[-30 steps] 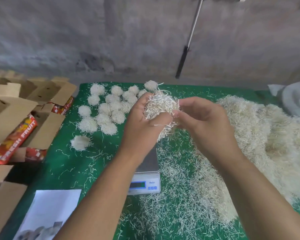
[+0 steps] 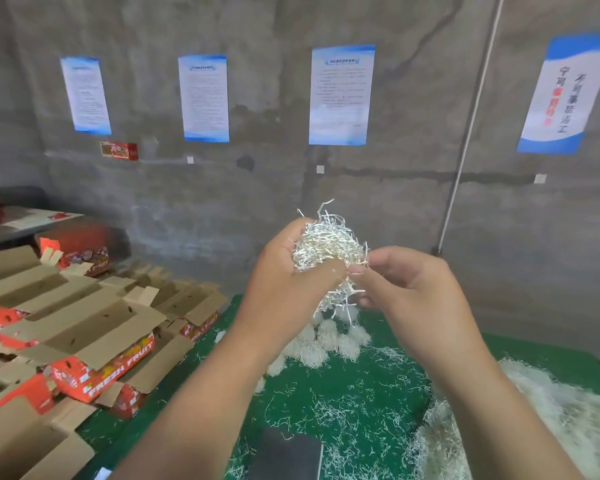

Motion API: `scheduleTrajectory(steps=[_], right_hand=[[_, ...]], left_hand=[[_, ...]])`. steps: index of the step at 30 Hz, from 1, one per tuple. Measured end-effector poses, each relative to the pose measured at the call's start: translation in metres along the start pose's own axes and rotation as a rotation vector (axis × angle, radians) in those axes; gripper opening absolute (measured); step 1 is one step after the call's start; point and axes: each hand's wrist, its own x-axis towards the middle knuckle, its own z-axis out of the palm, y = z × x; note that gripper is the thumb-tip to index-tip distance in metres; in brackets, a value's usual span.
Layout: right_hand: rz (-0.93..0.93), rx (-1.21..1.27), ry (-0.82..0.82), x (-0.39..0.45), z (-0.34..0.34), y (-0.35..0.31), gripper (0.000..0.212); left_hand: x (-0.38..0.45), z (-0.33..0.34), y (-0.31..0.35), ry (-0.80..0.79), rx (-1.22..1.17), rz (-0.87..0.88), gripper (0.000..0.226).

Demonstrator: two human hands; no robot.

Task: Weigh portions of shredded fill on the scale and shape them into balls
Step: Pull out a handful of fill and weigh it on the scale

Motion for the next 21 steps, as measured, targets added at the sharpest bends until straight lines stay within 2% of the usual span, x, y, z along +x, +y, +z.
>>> scheduleTrajectory(steps=[3, 9, 14, 21], right_hand=[[-0.011, -0.026, 0.013, 0.002, -0.006, 0.000, 0.012], [-0.029, -0.018, 0.049, 0.007, -0.016, 0.000, 0.017], [-0.063, -0.033, 0.056, 0.010, -0.017, -0.002, 0.017], [-0.058, -0.031, 0.075, 0.007, -0.017, -0.002, 0.018]], left_hand=[[0.003, 0.004, 0.001, -0.017, 0.000, 0.029, 0.051], [0.010, 0.011, 0.003, 0.026, -0.025, 0.003, 0.061], [0.012, 0.011, 0.004, 0.038, -0.011, 0.014, 0.061], [0.014, 0.014, 0.005, -0.007, -0.034, 0.009, 0.059]])
